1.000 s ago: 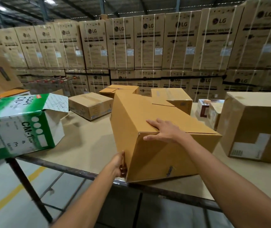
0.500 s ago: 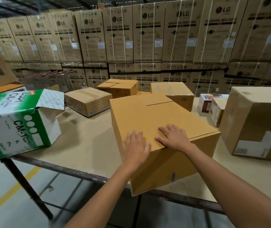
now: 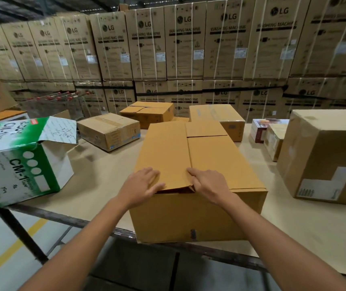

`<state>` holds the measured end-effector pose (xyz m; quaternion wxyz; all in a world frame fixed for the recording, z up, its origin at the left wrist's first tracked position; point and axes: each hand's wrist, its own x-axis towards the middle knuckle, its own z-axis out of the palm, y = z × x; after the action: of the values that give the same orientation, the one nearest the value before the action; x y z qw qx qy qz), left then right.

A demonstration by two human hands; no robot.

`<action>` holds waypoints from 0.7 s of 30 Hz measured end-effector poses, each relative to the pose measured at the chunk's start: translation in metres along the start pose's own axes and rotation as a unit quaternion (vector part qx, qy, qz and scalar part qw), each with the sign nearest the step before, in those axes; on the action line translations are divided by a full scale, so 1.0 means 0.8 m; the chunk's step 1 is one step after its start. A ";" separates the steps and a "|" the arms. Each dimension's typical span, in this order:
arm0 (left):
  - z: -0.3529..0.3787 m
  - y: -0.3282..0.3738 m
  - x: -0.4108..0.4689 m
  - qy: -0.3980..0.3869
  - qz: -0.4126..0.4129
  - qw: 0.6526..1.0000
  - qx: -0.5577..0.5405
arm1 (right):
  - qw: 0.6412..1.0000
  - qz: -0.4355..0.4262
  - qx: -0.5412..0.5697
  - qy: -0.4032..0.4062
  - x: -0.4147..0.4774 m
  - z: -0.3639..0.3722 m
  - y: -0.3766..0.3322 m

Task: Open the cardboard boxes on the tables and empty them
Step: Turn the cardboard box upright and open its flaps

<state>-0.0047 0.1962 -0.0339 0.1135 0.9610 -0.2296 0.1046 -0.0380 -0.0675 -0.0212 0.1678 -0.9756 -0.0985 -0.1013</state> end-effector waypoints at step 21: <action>-0.100 -0.079 -0.009 0.393 -0.271 0.859 0.186 | 0.987 0.106 -0.122 -0.023 0.017 0.016 0.005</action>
<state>0.0060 0.2753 0.0300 0.0376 0.8677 0.1267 0.4792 -0.0221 -0.0645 -0.0312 0.0549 -0.9958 0.0147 -0.0715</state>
